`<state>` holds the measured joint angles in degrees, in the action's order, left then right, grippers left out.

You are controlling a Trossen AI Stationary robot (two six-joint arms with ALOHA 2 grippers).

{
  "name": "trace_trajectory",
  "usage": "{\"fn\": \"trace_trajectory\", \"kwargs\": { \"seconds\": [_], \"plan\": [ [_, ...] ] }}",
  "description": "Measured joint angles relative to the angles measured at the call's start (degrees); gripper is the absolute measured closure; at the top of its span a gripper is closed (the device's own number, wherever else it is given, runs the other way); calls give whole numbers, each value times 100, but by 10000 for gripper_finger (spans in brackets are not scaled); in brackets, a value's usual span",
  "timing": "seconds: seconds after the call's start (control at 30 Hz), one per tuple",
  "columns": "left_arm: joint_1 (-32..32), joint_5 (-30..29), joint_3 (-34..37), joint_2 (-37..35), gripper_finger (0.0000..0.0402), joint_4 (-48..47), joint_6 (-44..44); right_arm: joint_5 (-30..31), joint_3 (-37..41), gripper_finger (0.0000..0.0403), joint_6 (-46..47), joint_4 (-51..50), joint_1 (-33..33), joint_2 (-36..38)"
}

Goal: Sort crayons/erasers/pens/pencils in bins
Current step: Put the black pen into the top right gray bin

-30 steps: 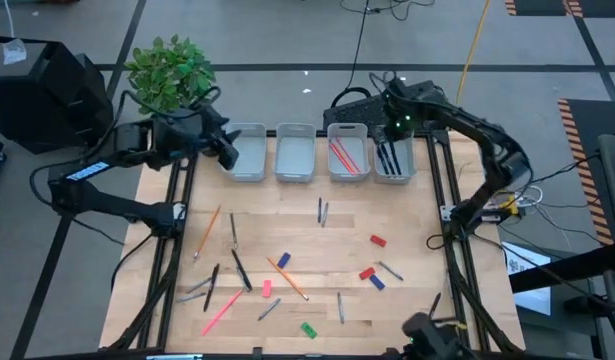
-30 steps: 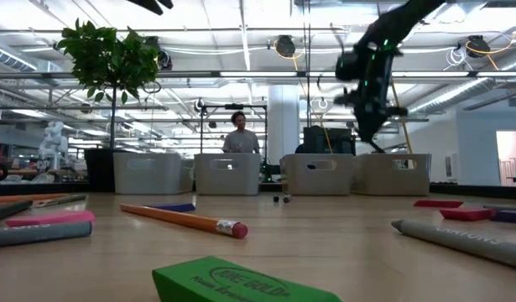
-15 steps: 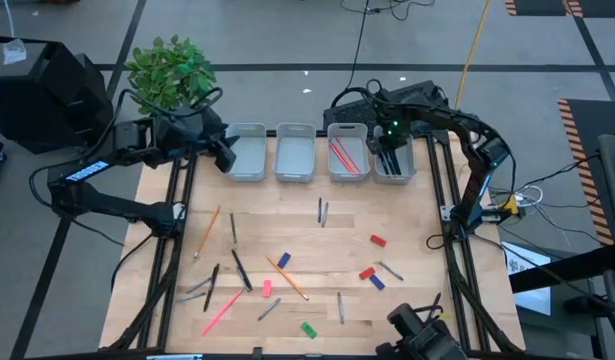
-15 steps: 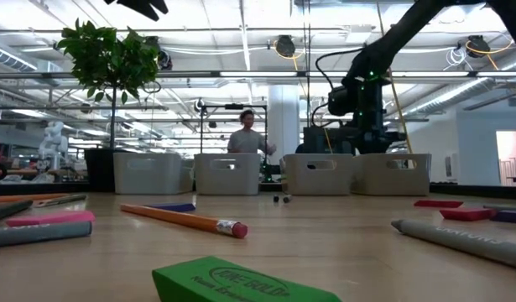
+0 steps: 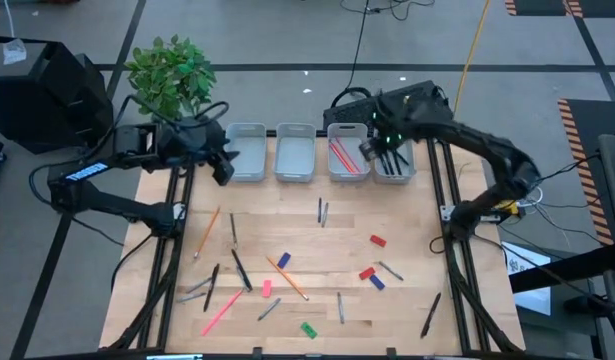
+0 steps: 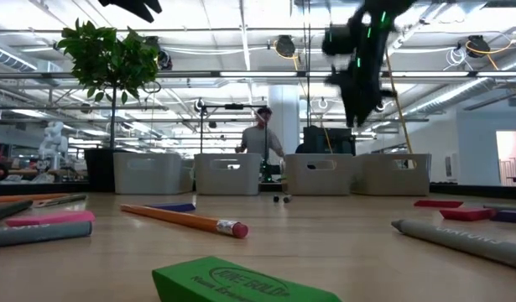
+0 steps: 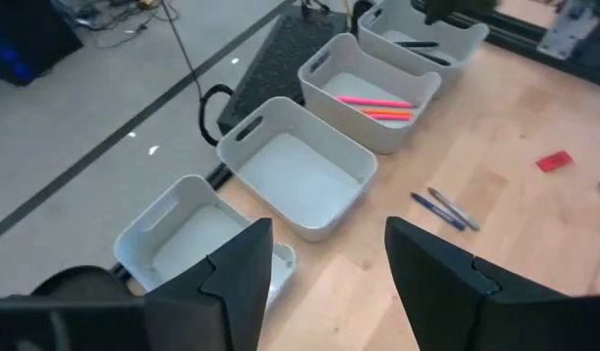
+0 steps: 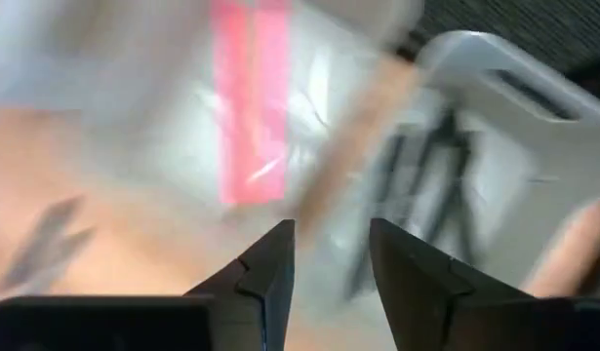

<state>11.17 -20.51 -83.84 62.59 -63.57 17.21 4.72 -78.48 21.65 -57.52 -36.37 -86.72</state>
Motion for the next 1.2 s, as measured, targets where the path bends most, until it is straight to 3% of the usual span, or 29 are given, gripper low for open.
{"fn": "trace_trajectory", "kwargs": {
  "seconds": [0.2, 0.33, 0.5, 0.63, 0.77, 1.03, 1.2],
  "plan": [
    [-433, 6, 102, 0, 199, 28, 205, 167, 125, 286, 1860, -327, 2432, 847],
    [-777, 6, 256, -2, 199, 30, 527, 31, 189, 287, 3579, -1062, 4242, 840],
    [-1234, 3, 569, -2, 199, 36, 1117, -791, 236, 287, 5804, -1270, 6290, 396],
    [-1571, -11, 889, 0, 199, 130, 1298, -1441, 238, 282, 6322, -1089, 7362, -59],
    [-1892, -16, 1057, 4, 199, 125, 1312, -1519, 238, 267, 5125, -730, 8112, -481],
    [-2774, -18, 1080, 2, 199, 128, 1383, -1533, 238, 259, 543, -294, 9037, -1350],
    [-3186, -71, 1080, 2, 199, 128, 1714, -1535, 372, 259, -342, -403, 9374, -1649]
  ]
}}
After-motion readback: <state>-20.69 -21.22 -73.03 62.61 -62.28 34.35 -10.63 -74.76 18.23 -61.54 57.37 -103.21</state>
